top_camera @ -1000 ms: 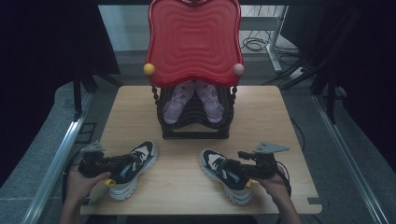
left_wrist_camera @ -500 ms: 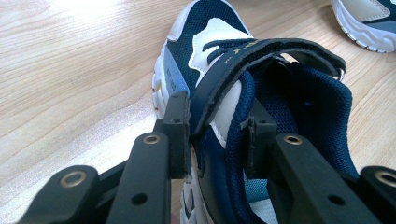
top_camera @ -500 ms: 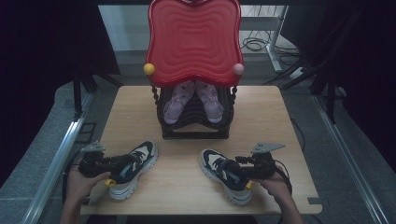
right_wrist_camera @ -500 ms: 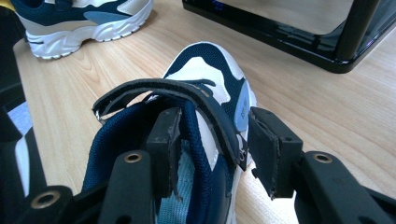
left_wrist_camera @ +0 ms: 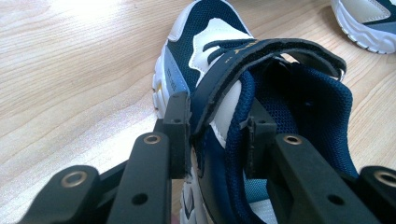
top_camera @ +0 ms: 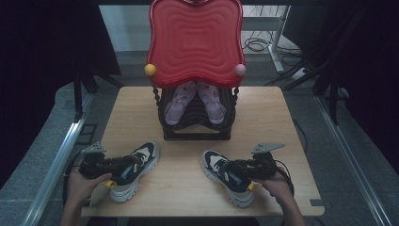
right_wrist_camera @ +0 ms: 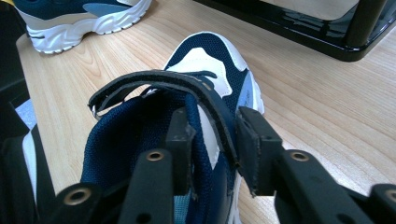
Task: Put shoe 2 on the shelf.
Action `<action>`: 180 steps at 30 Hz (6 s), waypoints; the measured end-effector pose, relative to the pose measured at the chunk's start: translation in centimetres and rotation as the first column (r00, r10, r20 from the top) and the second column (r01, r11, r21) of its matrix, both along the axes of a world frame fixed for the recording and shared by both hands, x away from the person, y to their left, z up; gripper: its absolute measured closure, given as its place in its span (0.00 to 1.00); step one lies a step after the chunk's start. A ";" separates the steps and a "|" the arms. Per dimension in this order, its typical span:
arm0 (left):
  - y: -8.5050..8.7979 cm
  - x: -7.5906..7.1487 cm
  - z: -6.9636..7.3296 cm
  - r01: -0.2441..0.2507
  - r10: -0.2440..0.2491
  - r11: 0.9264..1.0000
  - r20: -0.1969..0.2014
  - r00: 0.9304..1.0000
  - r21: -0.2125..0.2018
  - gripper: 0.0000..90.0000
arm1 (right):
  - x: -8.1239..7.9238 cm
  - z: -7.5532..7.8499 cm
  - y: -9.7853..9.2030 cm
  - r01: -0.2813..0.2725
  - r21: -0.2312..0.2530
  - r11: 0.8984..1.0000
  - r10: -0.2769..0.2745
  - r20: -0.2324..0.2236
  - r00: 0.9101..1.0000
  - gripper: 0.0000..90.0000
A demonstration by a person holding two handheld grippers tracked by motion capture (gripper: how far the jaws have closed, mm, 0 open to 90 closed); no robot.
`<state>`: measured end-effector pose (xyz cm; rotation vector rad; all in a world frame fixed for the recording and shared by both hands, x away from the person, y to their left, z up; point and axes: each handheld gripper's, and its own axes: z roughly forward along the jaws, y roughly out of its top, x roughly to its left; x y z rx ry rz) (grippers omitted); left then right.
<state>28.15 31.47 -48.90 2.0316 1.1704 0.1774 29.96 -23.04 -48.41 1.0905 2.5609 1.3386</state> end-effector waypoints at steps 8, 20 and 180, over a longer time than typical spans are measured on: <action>0.0 0.1 0.0 -0.018 0.018 1.000 0.005 1.000 -0.011 0.79 | -0.4 0.2 -0.1 0.055 0.000 0.998 -0.055 0.011 0.998 0.80; -0.2 -0.2 0.5 -0.031 0.035 0.997 0.041 0.999 -0.076 0.79 | -1.5 0.7 -2.1 0.156 0.103 0.982 -0.164 0.073 0.984 0.81; 2.1 7.9 15.5 -0.192 0.383 0.857 0.343 0.857 -0.478 0.79 | 4.9 14.3 -7.7 0.446 0.572 0.688 -0.650 0.215 0.729 0.80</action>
